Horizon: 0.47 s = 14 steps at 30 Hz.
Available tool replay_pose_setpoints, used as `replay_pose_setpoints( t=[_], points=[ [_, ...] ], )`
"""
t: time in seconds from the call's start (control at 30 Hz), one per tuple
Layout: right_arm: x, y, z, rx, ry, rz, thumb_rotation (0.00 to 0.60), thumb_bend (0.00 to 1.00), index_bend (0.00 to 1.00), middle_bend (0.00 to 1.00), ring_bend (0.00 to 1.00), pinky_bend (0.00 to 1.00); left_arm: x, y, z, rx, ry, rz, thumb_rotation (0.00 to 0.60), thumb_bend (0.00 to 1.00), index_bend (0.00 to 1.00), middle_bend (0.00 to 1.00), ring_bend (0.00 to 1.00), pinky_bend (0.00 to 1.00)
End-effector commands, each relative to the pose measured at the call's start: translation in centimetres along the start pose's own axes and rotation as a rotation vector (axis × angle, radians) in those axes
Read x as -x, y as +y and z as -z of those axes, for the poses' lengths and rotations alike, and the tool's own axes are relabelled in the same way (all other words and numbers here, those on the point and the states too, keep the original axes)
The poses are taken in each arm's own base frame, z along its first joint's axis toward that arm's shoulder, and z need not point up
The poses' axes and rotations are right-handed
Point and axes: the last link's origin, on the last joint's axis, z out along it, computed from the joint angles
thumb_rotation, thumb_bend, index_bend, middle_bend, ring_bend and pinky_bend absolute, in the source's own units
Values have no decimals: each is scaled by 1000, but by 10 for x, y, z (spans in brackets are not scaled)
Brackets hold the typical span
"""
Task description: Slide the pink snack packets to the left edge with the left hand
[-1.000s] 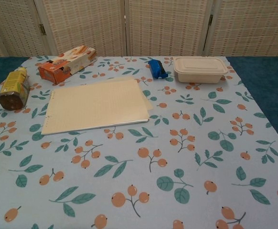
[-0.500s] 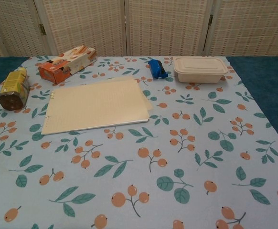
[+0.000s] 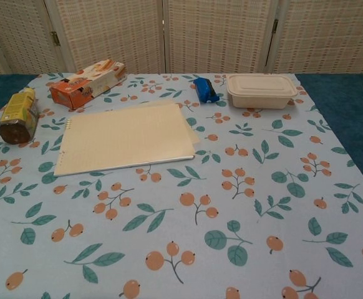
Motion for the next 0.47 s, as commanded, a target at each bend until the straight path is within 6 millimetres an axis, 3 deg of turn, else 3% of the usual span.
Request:
replay_pose_setpoints(
  t=[0.03, 0.13, 0.47],
  points=[
    [0, -2, -1, -26, -19, -13, 600, 394, 95, 87, 55, 0, -10, -10, 6, 84, 157, -15, 600, 319, 289, 404, 332, 510],
    [-1, -4, -2, -52, -33, -37, 600, 394, 95, 82, 44, 0, -10, -15, 12, 123, 198, -47, 600, 319, 278, 324, 258, 383],
    [1, -3, 5, -48, -2, -80, 600, 395, 95, 80, 53, 0, -3, -40, 41, 143, 192, -52, 600, 319, 271, 290, 242, 251]
  ],
)
